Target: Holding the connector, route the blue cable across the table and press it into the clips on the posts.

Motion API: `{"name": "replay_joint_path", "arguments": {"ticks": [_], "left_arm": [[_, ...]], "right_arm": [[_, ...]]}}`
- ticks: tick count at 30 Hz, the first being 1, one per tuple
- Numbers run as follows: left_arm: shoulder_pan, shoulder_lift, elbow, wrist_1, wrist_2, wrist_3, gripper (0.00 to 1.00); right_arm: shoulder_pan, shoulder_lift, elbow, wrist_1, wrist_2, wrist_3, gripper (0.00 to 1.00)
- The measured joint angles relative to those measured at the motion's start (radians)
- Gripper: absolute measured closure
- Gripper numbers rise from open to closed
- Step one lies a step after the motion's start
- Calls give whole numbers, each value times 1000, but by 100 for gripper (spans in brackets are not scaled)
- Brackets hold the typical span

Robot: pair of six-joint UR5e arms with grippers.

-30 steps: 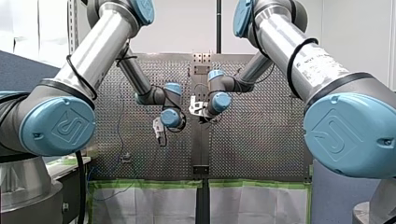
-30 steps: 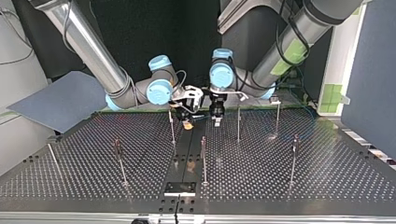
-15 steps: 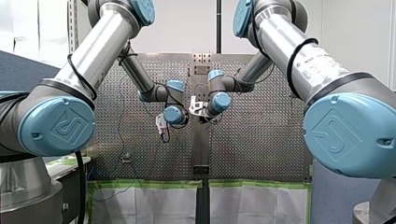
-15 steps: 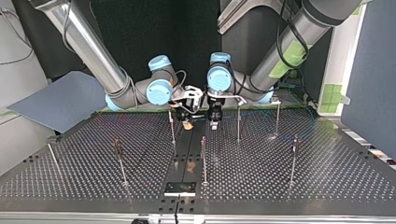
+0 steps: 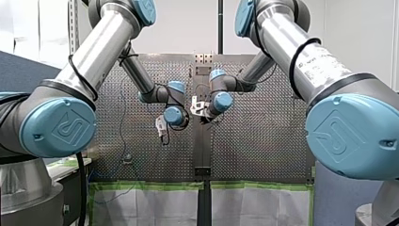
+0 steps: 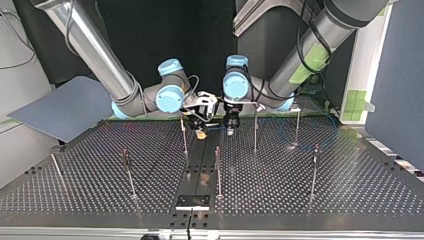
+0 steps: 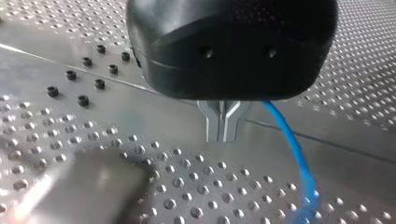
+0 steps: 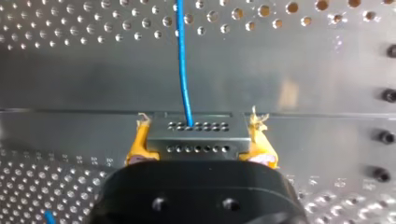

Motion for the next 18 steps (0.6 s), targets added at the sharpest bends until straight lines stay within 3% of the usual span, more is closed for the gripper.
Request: {"name": "replay_joint_path", "arguments": {"ticks": [4,11,18], "left_arm": [[2,8,-1,-40,0,14,100],[-4,72,-21,-81,0,19,100],[-14,140,-23,-100,1,29,100]], "right_arm": [[-1,-35,0,16,0,1,100],[0,-106,1,62,0,-2,100],[2,-133,16,74,0,-4,100]]}}
